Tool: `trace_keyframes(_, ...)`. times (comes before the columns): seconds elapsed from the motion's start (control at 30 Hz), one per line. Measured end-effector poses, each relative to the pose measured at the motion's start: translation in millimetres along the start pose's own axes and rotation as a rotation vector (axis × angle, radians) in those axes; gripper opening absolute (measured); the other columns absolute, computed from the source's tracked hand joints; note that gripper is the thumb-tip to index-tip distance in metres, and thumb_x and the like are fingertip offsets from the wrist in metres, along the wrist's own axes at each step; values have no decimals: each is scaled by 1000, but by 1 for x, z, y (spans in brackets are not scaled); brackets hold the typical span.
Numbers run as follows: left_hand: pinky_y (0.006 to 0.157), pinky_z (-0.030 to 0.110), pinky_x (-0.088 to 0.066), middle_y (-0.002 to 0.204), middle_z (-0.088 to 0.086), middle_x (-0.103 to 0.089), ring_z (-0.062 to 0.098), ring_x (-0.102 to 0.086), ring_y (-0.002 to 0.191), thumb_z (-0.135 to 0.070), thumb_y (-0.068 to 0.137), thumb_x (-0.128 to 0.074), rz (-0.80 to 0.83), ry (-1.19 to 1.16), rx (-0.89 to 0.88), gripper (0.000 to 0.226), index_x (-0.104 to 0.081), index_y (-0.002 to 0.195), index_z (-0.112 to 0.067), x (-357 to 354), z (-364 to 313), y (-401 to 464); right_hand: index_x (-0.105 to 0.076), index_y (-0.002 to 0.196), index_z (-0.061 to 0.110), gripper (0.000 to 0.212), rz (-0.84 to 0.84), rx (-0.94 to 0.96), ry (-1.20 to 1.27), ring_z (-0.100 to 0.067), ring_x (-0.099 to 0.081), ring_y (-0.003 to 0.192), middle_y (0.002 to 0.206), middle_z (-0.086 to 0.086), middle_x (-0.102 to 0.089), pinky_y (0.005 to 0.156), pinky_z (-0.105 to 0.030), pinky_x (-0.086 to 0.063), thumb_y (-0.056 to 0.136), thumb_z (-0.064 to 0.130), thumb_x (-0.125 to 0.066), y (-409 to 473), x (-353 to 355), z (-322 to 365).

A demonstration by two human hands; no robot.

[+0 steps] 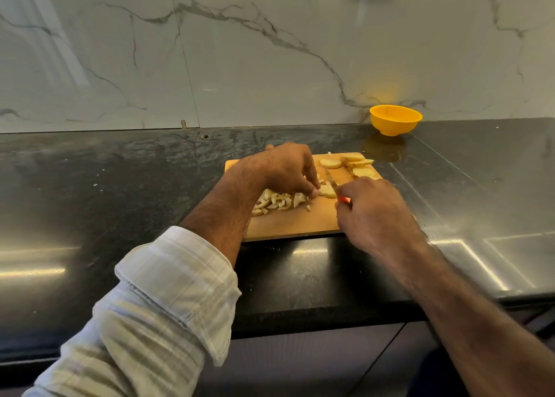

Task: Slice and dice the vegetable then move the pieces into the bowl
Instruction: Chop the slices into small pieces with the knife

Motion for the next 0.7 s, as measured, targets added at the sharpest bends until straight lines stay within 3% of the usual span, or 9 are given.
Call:
trace_keyframes(0.2, 122, 73, -10, 111, -24, -66, 9, -52, 128, -36, 92, -81, 11, 38, 3, 5, -82, 97, -33, -1, -3, 0, -68, 132, 31, 33, 127, -31, -44, -16, -59, 99, 117, 1, -64, 73, -28, -53, 99, 32, -65, -11, -3, 6)
trace_keyframes(0.43, 123, 73, -6, 113, -22, -68, 9, -51, 128, -32, 91, -82, 45, 19, 27, 5, -82, 97, -32, -3, -4, 1, -66, 132, 25, 36, 160, -20, -117, -20, -60, 103, 120, -1, -64, 81, -33, -56, 96, 29, -68, -3, -8, 20)
trace_keyframes(0.6, 121, 68, -27, 109, -23, -71, 5, -56, 117, -37, 89, -84, 48, -10, 14, 7, -84, 96, -34, -1, 0, 0, -70, 128, 24, 31, 73, -18, -37, -20, -57, 99, 117, -2, -65, 75, -31, -50, 98, 28, -63, 1, 1, 12)
trace_keyframes(0.7, 115, 55, -43, 111, -18, -75, 4, -63, 113, -33, 89, -84, 12, -56, -7, 6, -84, 96, -31, 7, 1, -3, -69, 130, 26, 31, 13, 7, -13, -17, -57, 97, 116, -1, -66, 74, -30, -52, 101, 32, -61, -9, 7, 8)
Point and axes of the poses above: each hand's wrist, its own y-axis towards the middle knuckle, its own x-axis out of the back of the hand, z = x × y, the point moved 5 cm from there along y, towards the middle knuckle
